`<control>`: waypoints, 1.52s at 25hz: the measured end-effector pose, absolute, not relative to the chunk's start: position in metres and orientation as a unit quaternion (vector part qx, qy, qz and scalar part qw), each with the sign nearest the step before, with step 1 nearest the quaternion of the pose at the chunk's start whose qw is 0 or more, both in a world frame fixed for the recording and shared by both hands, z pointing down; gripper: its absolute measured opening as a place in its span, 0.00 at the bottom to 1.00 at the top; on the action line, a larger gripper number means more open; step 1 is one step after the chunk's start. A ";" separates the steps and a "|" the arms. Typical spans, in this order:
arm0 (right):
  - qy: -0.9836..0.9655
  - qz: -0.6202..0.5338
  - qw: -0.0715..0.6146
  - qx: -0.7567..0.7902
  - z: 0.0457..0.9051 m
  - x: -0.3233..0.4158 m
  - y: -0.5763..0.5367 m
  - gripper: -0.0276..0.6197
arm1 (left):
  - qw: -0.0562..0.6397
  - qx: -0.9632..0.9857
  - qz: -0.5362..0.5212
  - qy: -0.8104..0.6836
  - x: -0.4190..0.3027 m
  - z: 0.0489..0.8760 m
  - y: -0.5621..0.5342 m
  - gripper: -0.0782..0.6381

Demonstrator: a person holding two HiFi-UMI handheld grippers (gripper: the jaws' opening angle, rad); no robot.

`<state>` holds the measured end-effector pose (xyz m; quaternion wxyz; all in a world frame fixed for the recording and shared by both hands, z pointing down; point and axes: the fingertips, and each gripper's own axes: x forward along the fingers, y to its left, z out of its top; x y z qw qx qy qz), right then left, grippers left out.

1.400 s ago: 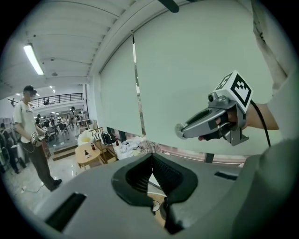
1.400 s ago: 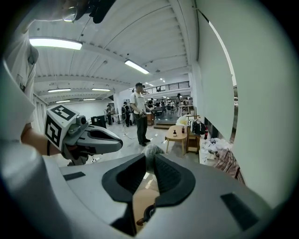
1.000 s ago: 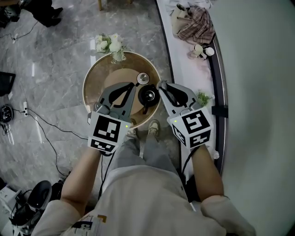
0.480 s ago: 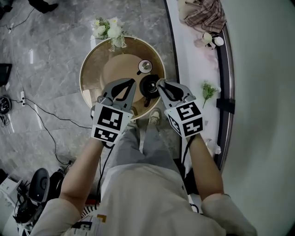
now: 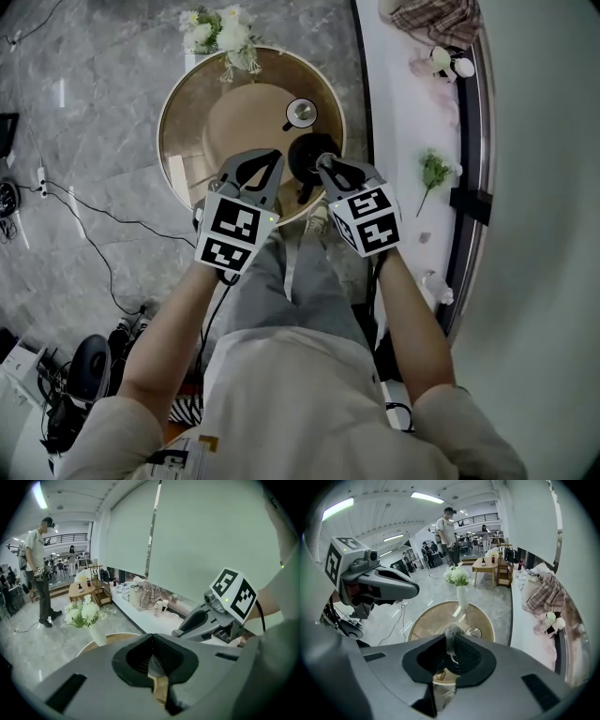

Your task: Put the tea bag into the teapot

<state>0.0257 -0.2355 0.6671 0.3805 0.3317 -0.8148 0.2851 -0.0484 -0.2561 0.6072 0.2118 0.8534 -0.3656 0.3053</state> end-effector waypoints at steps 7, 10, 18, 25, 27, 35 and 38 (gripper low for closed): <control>-0.790 0.318 0.410 0.328 0.725 0.027 -0.235 0.12 | 0.243 0.844 0.325 -0.352 -0.047 0.650 -0.252 0.12; -0.783 0.332 0.416 0.321 0.744 0.026 -0.234 0.12 | 0.246 0.844 0.332 -0.342 -0.042 0.669 -0.245 0.12; -0.765 0.346 0.447 0.308 0.777 0.024 -0.233 0.12 | 0.281 0.825 0.346 -0.347 -0.047 0.705 -0.241 0.12; -0.750 0.338 0.486 0.296 0.794 0.024 -0.230 0.13 | 0.298 0.822 0.350 -0.337 -0.048 0.721 -0.237 0.12; -0.749 0.339 0.486 0.297 0.795 0.023 -0.230 0.15 | 0.300 0.821 0.353 -0.334 -0.049 0.722 -0.235 0.12; -0.749 0.342 0.483 0.298 0.793 0.022 -0.228 0.24 | 0.295 0.827 0.352 -0.323 -0.044 0.708 -0.237 0.12; -0.751 0.351 0.473 0.298 0.789 0.019 -0.225 0.28 | 0.293 0.829 0.348 -0.325 -0.047 0.701 -0.237 0.12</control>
